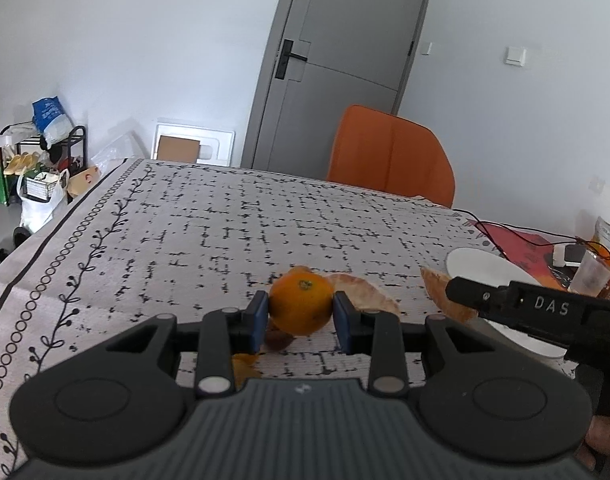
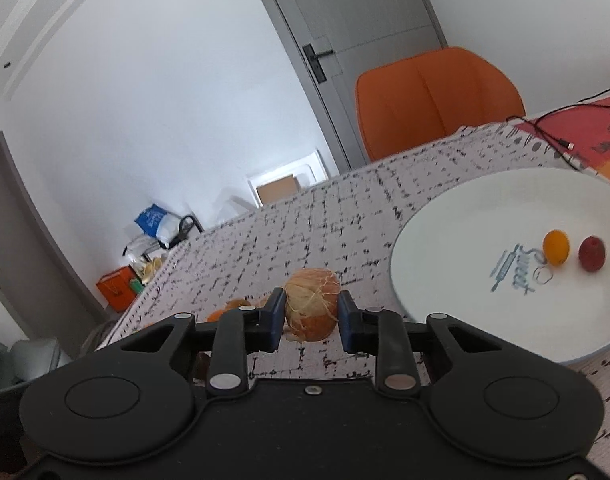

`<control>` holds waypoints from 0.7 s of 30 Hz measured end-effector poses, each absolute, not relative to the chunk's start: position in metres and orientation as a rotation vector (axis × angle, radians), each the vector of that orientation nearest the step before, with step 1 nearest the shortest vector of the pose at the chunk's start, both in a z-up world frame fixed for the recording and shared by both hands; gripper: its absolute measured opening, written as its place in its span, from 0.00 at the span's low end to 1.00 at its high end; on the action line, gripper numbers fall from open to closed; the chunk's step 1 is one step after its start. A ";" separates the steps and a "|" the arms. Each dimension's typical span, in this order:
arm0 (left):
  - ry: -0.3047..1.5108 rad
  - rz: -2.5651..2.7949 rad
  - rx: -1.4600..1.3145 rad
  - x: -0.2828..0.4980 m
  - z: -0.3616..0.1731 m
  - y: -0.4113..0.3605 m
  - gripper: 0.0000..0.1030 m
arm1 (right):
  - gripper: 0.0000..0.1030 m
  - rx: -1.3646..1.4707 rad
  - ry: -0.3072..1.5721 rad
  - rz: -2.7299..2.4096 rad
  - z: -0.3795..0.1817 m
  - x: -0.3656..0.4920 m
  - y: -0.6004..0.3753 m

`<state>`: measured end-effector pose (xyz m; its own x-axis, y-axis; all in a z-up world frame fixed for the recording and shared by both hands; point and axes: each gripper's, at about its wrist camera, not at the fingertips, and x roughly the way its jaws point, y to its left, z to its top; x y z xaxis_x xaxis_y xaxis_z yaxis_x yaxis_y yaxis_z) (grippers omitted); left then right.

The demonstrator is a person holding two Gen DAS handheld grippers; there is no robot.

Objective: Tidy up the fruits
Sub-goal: 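Carry the peeled tangerine to the plate with the right gripper while the left carries the orange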

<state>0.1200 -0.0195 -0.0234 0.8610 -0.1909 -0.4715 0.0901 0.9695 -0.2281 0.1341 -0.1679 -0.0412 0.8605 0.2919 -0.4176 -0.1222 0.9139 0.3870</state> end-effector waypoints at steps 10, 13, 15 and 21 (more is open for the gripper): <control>0.508 -0.204 -0.165 0.124 -0.017 -0.051 0.32 | 0.25 0.391 0.423 0.199 -0.030 0.121 -0.197; 0.506 -0.219 -0.152 0.125 -0.016 -0.062 0.32 | 0.25 0.402 0.417 0.184 -0.031 0.121 -0.209; 0.507 -0.227 -0.146 0.126 -0.016 -0.069 0.32 | 0.25 0.413 0.414 0.169 -0.032 0.120 -0.218; 0.513 -0.252 -0.123 0.128 -0.016 -0.089 0.32 | 0.25 0.435 0.407 0.126 -0.036 0.116 -0.242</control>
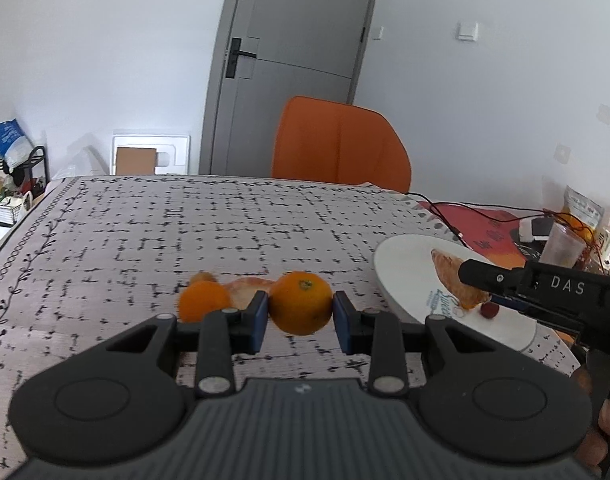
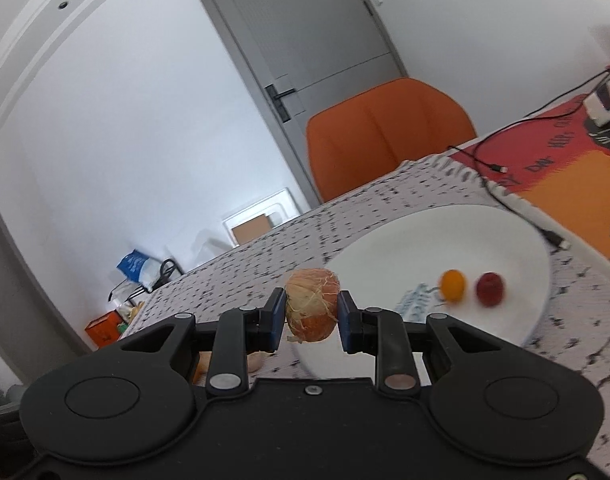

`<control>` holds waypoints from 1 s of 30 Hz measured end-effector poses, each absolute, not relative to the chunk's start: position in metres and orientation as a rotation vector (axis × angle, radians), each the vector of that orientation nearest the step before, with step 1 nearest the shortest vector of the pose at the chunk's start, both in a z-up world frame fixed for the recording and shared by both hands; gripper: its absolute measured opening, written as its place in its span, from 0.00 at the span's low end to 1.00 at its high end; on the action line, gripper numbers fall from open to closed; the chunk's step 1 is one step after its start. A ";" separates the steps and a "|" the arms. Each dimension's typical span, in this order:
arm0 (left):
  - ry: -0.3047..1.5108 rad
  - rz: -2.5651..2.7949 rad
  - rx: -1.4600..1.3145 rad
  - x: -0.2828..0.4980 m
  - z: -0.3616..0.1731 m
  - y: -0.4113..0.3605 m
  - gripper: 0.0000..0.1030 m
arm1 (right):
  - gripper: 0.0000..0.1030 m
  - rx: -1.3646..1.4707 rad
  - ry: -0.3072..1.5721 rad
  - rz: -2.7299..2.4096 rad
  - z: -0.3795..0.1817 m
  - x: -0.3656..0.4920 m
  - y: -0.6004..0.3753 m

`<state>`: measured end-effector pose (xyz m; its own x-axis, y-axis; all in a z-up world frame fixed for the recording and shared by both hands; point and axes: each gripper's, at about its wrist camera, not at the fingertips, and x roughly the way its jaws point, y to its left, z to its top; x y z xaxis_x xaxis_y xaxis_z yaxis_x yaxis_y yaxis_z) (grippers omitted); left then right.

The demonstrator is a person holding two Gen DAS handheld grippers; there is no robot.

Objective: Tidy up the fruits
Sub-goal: 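Carry the peeled tangerine to the plate with the right gripper while the left carries the orange, then open both grippers to set the tangerine and orange on the plate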

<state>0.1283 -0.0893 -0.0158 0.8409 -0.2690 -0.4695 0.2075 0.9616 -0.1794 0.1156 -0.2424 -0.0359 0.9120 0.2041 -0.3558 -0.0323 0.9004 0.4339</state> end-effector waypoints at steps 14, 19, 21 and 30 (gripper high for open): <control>0.522 -0.307 -0.069 0.133 -0.017 -0.133 0.32 | 0.25 0.476 0.412 0.054 -0.051 0.102 -0.290; 0.525 -0.321 -0.052 0.134 -0.017 -0.146 0.32 | 0.25 0.473 0.413 0.046 -0.055 0.099 -0.299; 0.528 -0.326 -0.047 0.135 -0.018 -0.150 0.32 | 0.27 0.462 0.421 0.048 -0.056 0.099 -0.301; 0.530 -0.357 -0.023 0.140 -0.018 -0.169 0.32 | 0.48 0.473 0.392 0.030 -0.053 0.090 -0.315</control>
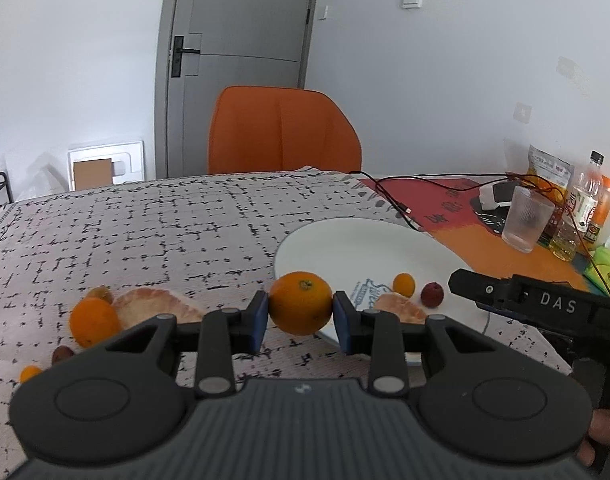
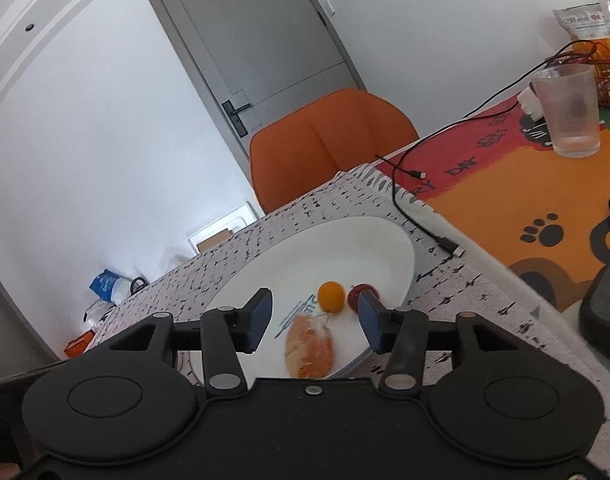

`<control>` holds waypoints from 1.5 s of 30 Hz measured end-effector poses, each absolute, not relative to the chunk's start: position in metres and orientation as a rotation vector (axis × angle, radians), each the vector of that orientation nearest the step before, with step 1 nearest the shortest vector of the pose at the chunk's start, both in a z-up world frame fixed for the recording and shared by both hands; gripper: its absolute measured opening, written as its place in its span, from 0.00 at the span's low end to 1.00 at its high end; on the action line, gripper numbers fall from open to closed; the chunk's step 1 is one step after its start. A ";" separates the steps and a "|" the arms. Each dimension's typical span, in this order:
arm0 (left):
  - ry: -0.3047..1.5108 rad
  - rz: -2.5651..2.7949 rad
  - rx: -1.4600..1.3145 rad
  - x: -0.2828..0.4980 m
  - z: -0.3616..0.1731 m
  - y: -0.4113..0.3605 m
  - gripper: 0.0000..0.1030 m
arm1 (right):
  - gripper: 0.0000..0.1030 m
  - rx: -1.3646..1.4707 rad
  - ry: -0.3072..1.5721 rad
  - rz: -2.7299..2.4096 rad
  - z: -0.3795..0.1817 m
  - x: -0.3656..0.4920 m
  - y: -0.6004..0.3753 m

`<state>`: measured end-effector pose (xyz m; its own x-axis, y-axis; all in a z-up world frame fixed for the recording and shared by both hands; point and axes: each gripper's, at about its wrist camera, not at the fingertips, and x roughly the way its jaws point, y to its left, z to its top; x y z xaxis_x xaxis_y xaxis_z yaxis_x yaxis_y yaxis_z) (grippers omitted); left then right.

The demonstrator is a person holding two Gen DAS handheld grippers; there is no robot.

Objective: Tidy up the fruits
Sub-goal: 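Open both grippers to set the tangerine and orange on the plate, then move both open grippers back to the remaining fruit pile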

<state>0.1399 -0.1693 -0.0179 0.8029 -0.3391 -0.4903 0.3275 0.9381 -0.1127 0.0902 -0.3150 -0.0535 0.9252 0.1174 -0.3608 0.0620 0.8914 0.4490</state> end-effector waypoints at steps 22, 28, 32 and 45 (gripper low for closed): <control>0.482 -0.316 0.034 0.137 -0.012 -0.171 0.78 | 0.59 0.477 0.394 0.039 -0.055 0.088 -0.316; 0.470 -0.277 0.025 0.133 -0.009 -0.156 0.87 | 0.72 0.468 0.391 0.055 -0.053 0.089 -0.306; 0.477 -0.265 0.013 0.130 -0.008 -0.148 0.89 | 0.75 0.461 0.386 0.066 -0.051 0.089 -0.301; 0.466 -0.190 -0.018 0.116 -0.006 -0.115 0.93 | 0.92 0.420 0.405 0.101 -0.048 0.091 -0.281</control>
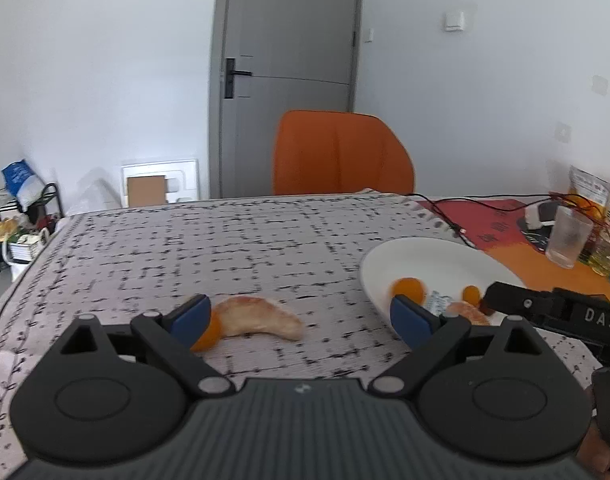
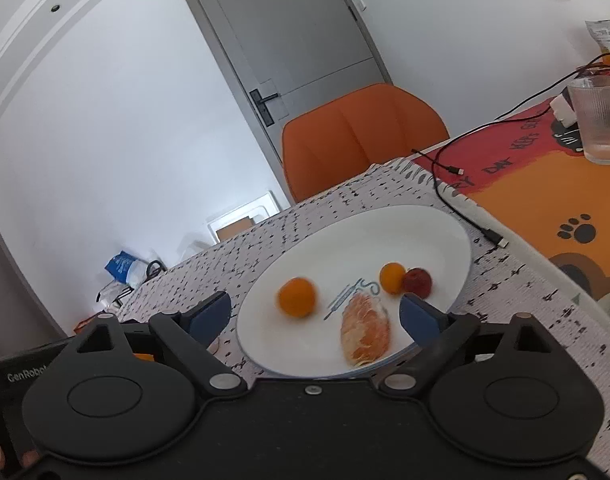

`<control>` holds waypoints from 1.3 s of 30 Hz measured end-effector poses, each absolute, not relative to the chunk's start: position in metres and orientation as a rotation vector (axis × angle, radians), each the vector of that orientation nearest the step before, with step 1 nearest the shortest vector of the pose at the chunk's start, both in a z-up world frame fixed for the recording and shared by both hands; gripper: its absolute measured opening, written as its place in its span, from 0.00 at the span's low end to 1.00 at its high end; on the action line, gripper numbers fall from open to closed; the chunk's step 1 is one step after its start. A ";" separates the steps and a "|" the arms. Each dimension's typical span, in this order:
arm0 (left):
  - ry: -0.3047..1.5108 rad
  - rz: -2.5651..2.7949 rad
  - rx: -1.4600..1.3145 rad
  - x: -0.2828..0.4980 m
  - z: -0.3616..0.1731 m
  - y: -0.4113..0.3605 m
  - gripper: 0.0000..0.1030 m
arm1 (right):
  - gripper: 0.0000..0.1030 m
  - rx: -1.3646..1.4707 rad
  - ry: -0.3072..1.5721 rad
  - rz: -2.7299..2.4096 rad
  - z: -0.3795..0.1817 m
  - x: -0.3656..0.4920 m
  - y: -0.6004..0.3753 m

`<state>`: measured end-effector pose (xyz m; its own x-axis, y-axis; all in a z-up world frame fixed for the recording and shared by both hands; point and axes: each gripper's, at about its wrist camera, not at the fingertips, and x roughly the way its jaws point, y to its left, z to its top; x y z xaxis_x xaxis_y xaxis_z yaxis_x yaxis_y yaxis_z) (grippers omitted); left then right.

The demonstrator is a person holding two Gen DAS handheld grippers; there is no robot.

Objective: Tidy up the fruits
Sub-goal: 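Move both open grippers back to the remaining fruit pile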

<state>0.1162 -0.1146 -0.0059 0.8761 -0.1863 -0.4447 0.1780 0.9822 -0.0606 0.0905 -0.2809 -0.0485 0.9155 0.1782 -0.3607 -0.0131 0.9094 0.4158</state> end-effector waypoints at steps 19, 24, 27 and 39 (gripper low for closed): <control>0.483 -0.098 -0.079 0.100 -0.015 -0.052 0.93 | 1.00 0.329 0.422 0.201 -0.043 0.097 -0.226; 0.495 -0.084 -0.086 0.099 -0.020 -0.042 0.93 | 1.00 0.314 0.433 0.218 -0.044 0.098 -0.215; 0.495 -0.068 -0.096 0.098 -0.024 -0.036 0.92 | 1.00 0.309 0.438 0.231 -0.045 0.100 -0.211; 0.532 -0.055 -0.152 0.106 -0.039 -0.015 0.67 | 1.00 0.277 0.464 0.312 -0.044 0.106 -0.185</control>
<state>0.1062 -0.0149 -0.0387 0.8609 -0.0916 -0.5005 0.0127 0.9872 -0.1588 0.1061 -0.1852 -0.0442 0.8484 0.3547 -0.3930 -0.2303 0.9157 0.3293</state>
